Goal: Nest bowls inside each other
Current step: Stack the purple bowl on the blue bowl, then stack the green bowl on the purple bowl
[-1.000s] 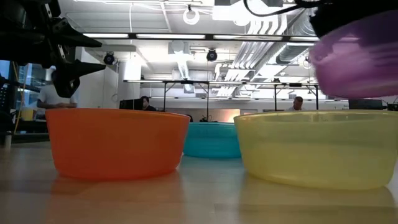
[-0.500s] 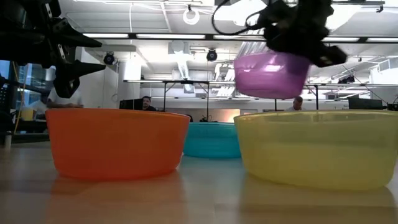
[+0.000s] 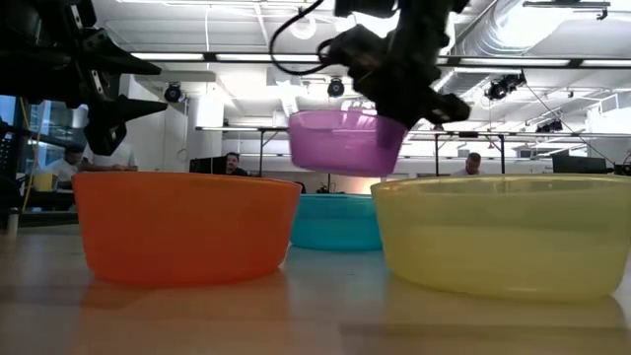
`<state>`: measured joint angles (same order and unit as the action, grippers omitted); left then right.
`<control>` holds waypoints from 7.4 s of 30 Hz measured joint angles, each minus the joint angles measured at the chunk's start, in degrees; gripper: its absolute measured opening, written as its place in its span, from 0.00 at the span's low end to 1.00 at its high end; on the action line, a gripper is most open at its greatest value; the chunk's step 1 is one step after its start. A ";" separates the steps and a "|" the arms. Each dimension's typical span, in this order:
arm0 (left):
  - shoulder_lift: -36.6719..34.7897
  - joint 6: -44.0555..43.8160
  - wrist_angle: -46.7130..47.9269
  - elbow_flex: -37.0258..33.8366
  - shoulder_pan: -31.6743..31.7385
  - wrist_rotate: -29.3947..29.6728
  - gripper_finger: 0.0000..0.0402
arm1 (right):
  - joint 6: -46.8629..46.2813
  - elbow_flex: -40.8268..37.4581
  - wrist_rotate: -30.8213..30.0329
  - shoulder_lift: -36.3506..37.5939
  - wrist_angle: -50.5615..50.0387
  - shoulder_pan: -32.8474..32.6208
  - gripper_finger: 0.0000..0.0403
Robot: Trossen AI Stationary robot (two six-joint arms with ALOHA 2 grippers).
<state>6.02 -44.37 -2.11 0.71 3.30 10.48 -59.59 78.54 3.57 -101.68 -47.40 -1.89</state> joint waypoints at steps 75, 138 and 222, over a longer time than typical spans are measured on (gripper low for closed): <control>30.67 -0.20 15.27 16.17 20.56 -2.26 0.53 | 24.84 2.01 -5.54 9.23 6.33 -0.35 0.28; 83.52 40.56 44.95 53.02 46.32 -21.81 0.41 | 32.69 2.01 -0.34 16.40 2.58 0.35 0.28; 86.99 28.29 45.86 71.52 21.32 -27.14 0.00 | 39.09 -12.76 -17.50 36.98 3.65 0.15 0.28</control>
<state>93.01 -16.08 43.75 72.23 24.62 -16.66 -20.50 65.79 -13.93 -64.70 -43.75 -1.74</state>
